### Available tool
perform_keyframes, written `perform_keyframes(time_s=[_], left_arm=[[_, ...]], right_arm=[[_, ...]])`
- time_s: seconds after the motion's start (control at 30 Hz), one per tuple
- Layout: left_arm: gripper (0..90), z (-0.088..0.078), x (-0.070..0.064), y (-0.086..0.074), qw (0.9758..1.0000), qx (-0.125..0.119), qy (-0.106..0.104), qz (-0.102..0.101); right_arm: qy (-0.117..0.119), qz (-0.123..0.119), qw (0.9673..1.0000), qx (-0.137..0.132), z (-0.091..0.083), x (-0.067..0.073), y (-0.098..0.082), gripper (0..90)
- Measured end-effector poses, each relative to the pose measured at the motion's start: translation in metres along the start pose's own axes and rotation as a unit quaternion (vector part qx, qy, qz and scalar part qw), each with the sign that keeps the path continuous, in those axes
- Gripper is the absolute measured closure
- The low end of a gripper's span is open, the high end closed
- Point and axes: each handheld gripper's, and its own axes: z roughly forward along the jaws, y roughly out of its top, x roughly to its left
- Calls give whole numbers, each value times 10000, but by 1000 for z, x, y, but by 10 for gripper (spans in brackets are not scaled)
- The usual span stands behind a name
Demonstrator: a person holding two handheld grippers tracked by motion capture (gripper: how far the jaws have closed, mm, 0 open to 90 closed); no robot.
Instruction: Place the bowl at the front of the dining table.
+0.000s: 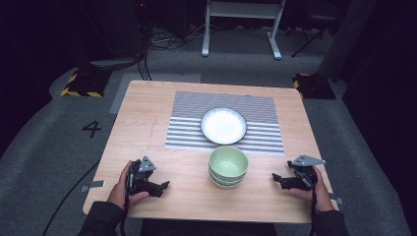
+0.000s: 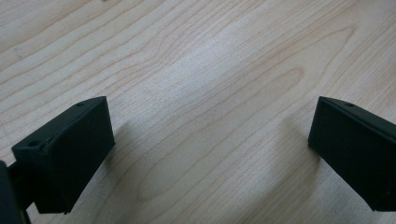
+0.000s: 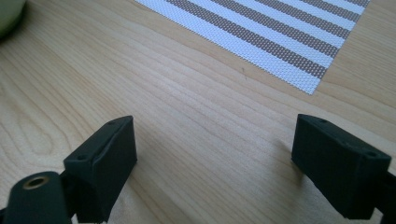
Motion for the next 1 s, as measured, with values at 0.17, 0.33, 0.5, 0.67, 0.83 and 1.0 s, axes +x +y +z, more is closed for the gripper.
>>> perform_keyframes(time_s=[0.17,0.33,0.5,0.67,0.83,1.0], left_arm=[[3,0,0,0,10000,-5,-16,3],[3,0,0,0,10000,-5,-16,3],[3,0,0,0,10000,-4,-17,3],[3,0,0,0,10000,-4,-18,3],[3,0,0,0,10000,-5,-17,3],[3,0,0,0,10000,-5,-16,3]], right_arm=[[37,-21,10000,7,0,0,0,126],[47,-42,10000,42,1,0,1,116],[79,-60,9999,84,0,-1,2,150],[18,124,9999,-16,-3,-8,1,176],[181,77,9996,-216,-10,-6,5,171],[236,-104,9991,-327,-17,1,12,169]])
